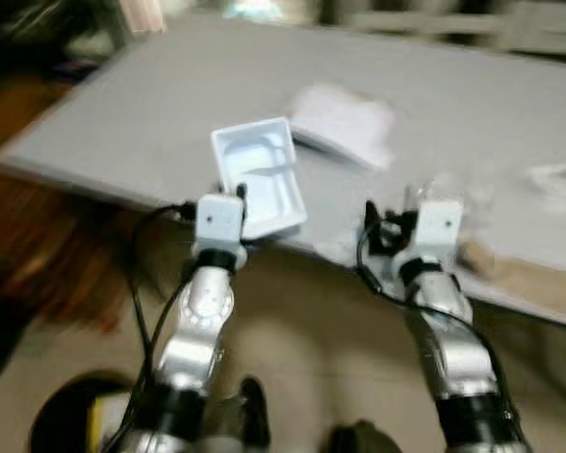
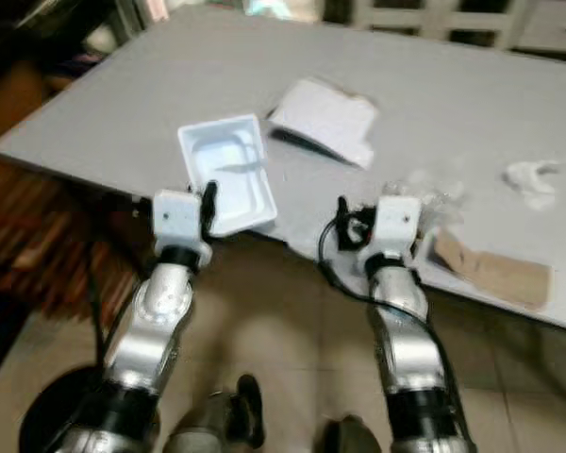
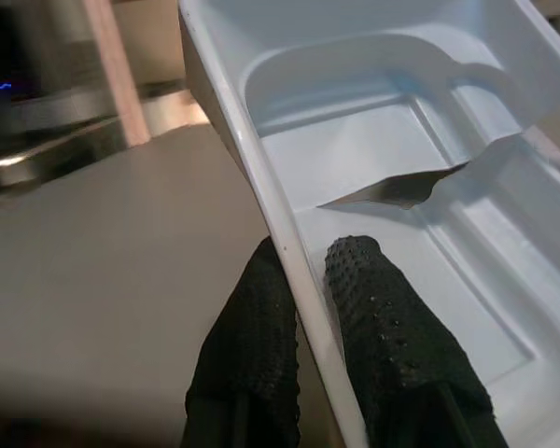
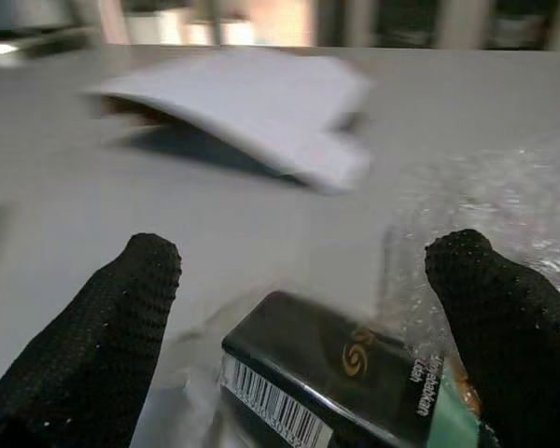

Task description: Picking trash to rubbish bin

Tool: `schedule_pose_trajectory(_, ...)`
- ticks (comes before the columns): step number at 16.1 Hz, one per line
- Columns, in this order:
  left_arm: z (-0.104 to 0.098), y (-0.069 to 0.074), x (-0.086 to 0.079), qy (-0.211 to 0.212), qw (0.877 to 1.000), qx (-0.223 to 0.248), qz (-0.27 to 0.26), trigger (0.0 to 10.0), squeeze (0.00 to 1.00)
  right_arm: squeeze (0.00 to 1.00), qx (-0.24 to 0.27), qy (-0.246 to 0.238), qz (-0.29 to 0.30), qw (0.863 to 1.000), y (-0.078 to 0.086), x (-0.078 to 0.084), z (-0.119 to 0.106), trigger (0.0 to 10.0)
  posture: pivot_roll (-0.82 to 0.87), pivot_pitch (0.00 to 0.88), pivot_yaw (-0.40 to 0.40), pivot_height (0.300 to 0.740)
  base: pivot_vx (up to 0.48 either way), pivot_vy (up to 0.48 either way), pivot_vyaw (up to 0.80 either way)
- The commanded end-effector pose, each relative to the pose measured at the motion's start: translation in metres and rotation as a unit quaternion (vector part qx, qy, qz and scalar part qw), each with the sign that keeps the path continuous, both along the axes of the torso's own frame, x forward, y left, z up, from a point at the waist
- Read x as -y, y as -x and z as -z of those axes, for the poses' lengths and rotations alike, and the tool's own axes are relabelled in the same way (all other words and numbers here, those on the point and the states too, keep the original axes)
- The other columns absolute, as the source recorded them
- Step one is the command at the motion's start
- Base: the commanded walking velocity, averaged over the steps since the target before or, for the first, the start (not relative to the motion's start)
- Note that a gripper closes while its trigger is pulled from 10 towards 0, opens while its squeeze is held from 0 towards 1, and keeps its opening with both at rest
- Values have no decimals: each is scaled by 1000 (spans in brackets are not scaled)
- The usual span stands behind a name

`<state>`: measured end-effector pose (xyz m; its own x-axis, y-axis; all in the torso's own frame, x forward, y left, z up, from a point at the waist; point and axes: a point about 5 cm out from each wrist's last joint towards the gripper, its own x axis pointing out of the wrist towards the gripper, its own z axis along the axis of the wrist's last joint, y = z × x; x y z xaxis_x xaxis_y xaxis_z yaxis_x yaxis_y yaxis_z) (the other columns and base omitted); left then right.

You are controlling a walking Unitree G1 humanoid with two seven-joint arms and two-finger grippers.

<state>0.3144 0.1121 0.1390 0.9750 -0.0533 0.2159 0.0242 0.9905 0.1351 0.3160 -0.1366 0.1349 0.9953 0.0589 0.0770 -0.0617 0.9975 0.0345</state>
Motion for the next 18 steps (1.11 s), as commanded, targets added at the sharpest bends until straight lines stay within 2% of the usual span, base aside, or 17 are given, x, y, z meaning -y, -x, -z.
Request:
schedule_pose_trajectory(1,-6,-2,7,-2,1000,7,14,10000,0,0,-7,0,8,1000,3,4,3,10000,-50,162,34,740,-330,0,0)
schedule_pose_trajectory(10,-6,-2,8,-5,1000,6,14,10000,0,0,-7,-2,5,1000,3,2,4,10000,-55,153,38,740,-318,0,0)
schedule_pose_trajectory(18,-5,-4,7,-3,1000,4,5,10000,0,0,-8,2,0,1000,3,3,3,10000,-56,161,30,740,0,0,0)
